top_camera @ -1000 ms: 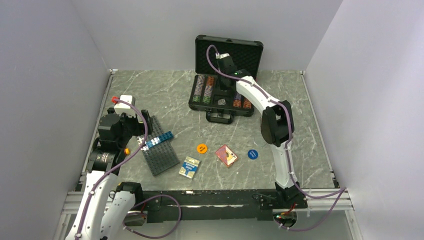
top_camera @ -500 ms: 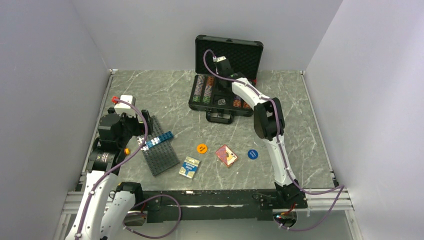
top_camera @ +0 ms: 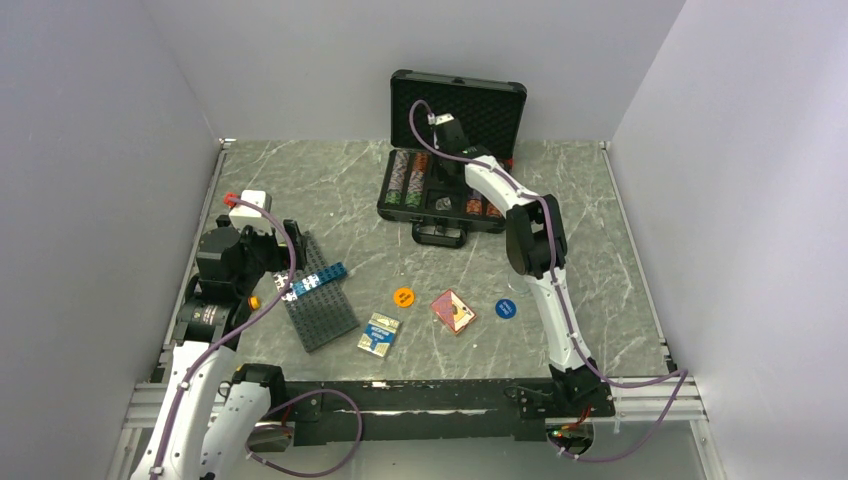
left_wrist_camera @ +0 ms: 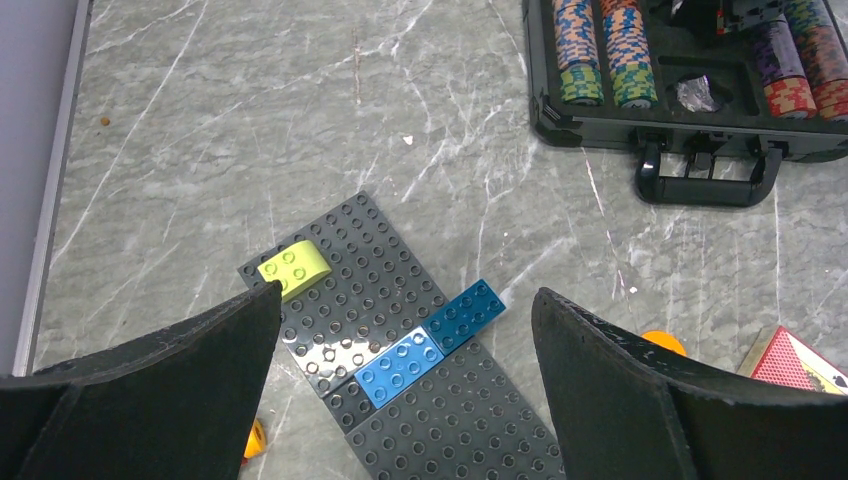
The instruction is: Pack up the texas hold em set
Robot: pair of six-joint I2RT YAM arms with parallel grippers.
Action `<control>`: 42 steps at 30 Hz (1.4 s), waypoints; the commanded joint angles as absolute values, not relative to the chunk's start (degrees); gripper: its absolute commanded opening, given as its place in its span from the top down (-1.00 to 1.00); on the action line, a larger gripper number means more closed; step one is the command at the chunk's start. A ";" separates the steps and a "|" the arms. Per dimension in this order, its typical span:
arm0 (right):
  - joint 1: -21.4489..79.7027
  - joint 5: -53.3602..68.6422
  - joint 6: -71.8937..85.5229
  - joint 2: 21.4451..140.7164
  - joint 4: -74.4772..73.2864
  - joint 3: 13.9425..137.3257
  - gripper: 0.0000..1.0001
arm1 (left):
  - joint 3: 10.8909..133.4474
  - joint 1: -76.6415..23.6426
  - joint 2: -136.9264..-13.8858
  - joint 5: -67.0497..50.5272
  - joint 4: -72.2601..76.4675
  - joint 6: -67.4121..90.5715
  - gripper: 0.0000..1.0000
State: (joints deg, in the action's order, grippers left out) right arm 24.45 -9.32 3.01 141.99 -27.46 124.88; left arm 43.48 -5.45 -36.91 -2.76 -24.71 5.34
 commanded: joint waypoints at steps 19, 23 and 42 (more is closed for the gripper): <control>24.35 -6.60 1.99 139.89 -28.76 126.57 -0.16 | 44.55 -5.53 -36.27 -3.78 -22.96 5.80 -0.99; 24.43 -5.83 1.81 138.53 -28.27 125.98 -0.30 | 44.52 -5.54 -36.30 -3.78 -22.95 5.80 -0.99; 24.87 -6.64 2.01 130.83 -27.28 122.97 -0.53 | 44.50 -5.54 -35.99 -5.66 -22.46 5.40 -0.99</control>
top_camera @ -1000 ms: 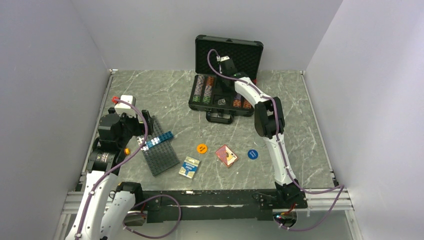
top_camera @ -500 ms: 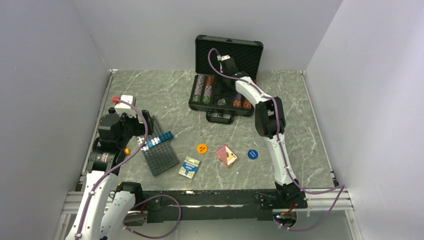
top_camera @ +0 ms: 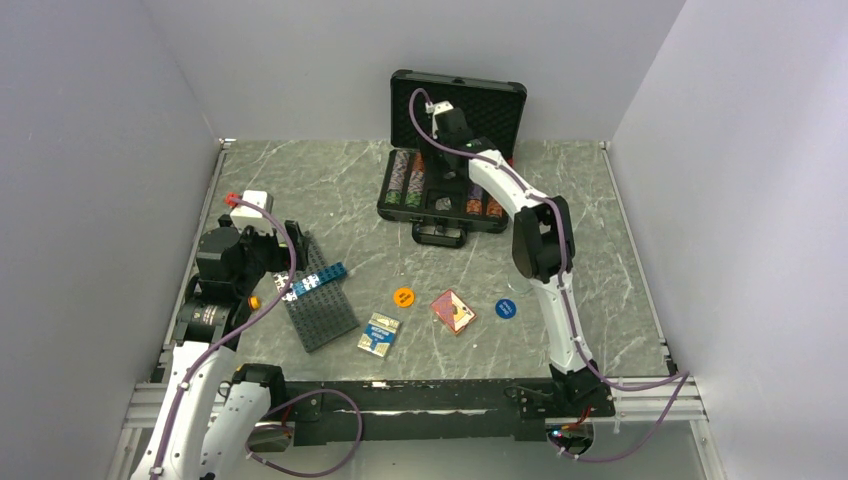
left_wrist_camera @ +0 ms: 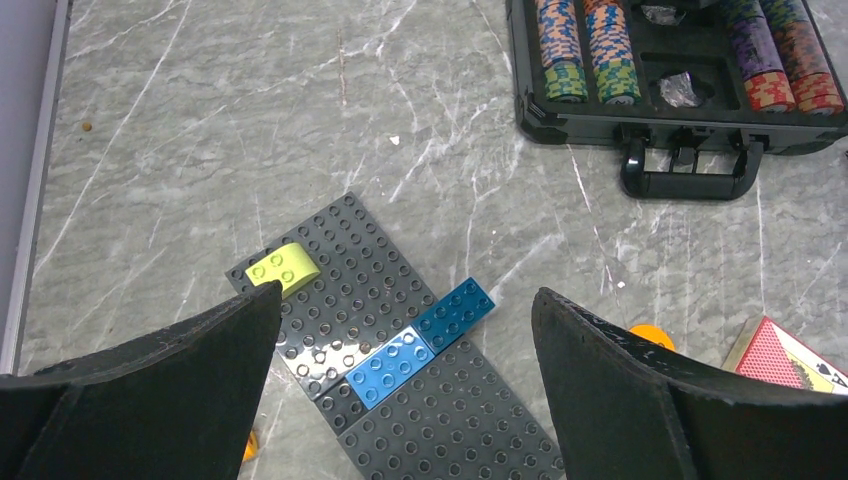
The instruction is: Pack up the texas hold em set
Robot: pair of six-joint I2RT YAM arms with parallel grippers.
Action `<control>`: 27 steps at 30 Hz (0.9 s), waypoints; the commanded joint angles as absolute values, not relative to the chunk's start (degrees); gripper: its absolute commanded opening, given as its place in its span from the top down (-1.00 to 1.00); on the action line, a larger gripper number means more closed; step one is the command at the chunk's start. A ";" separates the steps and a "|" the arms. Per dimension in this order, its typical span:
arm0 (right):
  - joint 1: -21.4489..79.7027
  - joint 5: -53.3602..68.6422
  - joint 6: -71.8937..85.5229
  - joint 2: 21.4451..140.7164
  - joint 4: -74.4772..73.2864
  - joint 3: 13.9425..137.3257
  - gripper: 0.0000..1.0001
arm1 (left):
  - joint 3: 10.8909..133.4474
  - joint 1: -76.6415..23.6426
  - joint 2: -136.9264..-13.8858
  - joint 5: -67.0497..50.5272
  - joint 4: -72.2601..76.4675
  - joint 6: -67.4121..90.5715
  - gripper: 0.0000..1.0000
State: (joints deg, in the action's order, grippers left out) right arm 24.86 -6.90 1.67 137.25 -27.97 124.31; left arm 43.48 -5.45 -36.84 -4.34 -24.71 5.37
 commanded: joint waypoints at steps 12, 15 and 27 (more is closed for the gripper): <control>25.08 -7.81 9.46 107.14 -22.56 95.39 -0.55 | 44.05 -5.58 -36.63 -7.55 -21.61 6.05 -0.99; 25.05 -8.21 12.29 98.77 -23.35 85.38 -0.56 | 44.00 -5.62 -36.78 -7.77 -21.50 6.23 -0.99; 24.52 -10.51 24.46 73.72 -40.36 54.63 -0.61 | 44.03 -5.62 -36.27 -7.97 -21.67 6.49 -0.99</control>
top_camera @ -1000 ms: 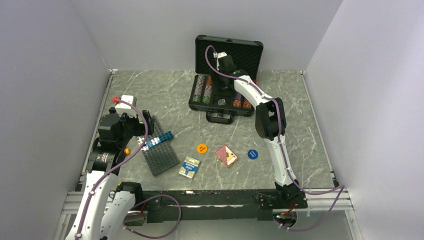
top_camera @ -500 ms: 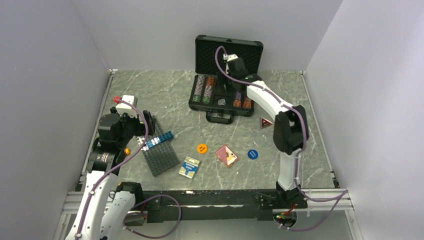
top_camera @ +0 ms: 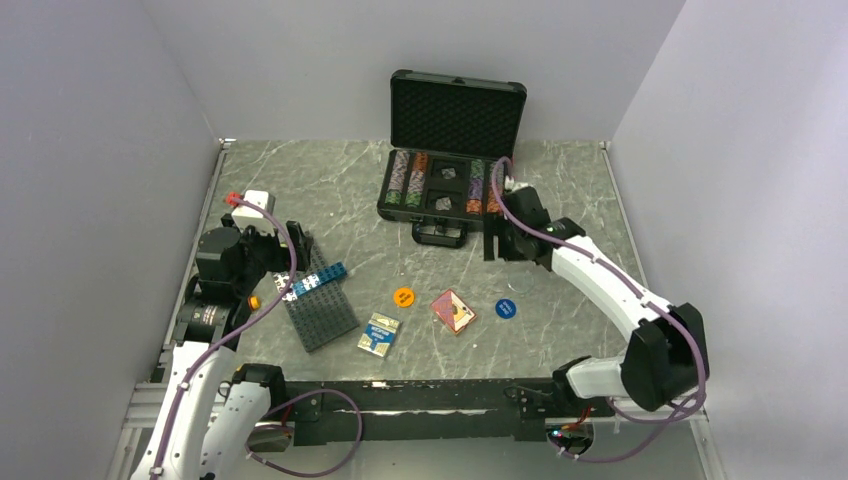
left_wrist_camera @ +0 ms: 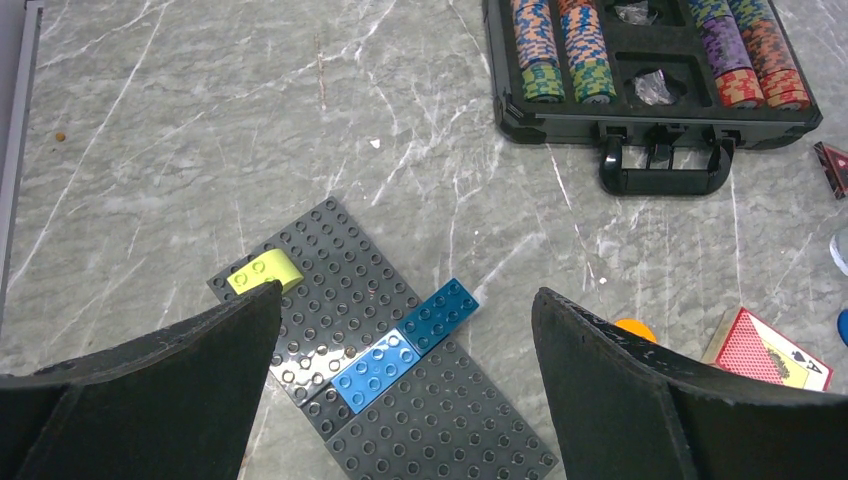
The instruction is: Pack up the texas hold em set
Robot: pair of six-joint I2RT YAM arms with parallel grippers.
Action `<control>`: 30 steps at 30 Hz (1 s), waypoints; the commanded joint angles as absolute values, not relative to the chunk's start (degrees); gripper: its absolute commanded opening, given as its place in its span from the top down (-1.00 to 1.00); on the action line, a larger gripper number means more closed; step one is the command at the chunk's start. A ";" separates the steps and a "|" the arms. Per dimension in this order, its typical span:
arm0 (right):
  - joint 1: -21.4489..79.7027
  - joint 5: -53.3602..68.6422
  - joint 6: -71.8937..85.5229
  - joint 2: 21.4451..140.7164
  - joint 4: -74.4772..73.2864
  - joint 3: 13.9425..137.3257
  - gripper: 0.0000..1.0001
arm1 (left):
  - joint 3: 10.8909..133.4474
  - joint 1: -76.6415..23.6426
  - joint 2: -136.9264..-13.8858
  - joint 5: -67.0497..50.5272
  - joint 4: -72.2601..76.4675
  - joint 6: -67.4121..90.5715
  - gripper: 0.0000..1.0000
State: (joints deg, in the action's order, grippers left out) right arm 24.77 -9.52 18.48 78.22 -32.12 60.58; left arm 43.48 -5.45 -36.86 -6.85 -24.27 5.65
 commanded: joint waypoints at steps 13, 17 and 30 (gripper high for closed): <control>24.75 -3.47 32.34 73.39 -37.08 42.19 -0.51 | 43.95 -5.62 -36.22 -9.01 -21.56 6.86 -0.99; 26.36 -5.98 34.07 75.33 -36.48 41.70 -0.48 | 44.03 -5.62 -36.20 -8.94 -21.54 6.86 -0.99; 26.55 -9.72 34.46 79.16 -35.20 41.84 -0.39 | 43.94 -5.62 -36.17 -8.72 -21.62 6.86 -0.99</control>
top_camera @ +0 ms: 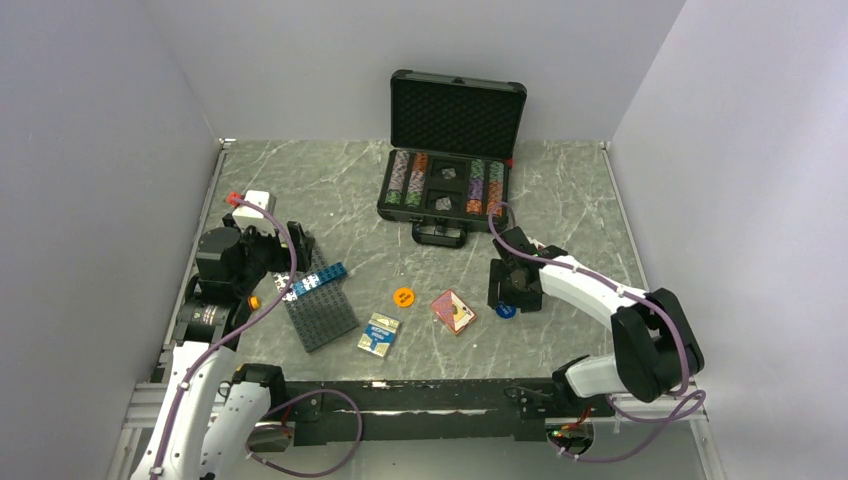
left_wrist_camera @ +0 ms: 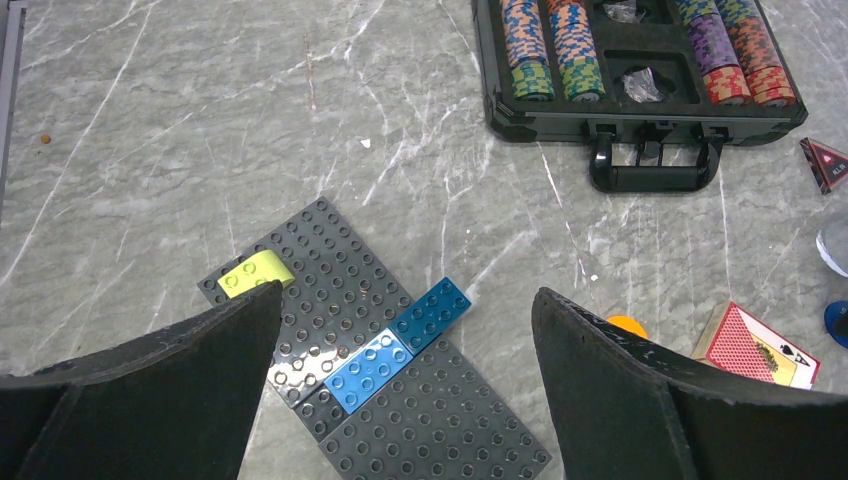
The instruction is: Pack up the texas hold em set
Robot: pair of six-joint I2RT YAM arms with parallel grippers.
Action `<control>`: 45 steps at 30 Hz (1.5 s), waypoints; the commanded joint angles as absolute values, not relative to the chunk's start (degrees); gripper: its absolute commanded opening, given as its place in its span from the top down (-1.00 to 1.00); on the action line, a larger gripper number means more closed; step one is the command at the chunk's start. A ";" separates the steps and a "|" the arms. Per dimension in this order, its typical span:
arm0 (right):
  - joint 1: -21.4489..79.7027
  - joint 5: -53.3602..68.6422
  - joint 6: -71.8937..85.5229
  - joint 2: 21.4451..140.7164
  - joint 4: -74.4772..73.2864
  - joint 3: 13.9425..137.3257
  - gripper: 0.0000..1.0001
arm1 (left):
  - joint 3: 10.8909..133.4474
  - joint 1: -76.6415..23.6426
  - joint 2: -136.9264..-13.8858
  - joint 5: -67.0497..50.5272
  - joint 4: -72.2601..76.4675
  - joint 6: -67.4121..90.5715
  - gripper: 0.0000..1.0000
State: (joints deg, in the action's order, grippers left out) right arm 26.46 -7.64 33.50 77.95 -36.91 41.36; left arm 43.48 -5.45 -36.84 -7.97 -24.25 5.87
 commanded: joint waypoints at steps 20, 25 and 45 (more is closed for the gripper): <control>26.80 -8.80 34.80 80.92 -33.39 40.28 -0.25 | 44.02 -5.62 -36.26 -8.37 -21.71 6.82 -0.99; 27.13 -8.52 35.04 81.47 -33.21 40.08 -0.19 | 43.96 -5.62 -36.29 -8.26 -21.71 6.86 -0.99; 27.73 -9.21 34.33 78.69 -37.17 44.76 -0.03 | 44.03 -5.60 -36.21 -7.73 -21.89 6.86 -0.99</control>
State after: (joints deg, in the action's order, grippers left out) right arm 27.55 -8.64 34.09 80.86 -35.53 41.54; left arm 43.48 -5.45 -36.84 -7.81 -24.27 5.87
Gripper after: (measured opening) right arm 0.543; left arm 0.994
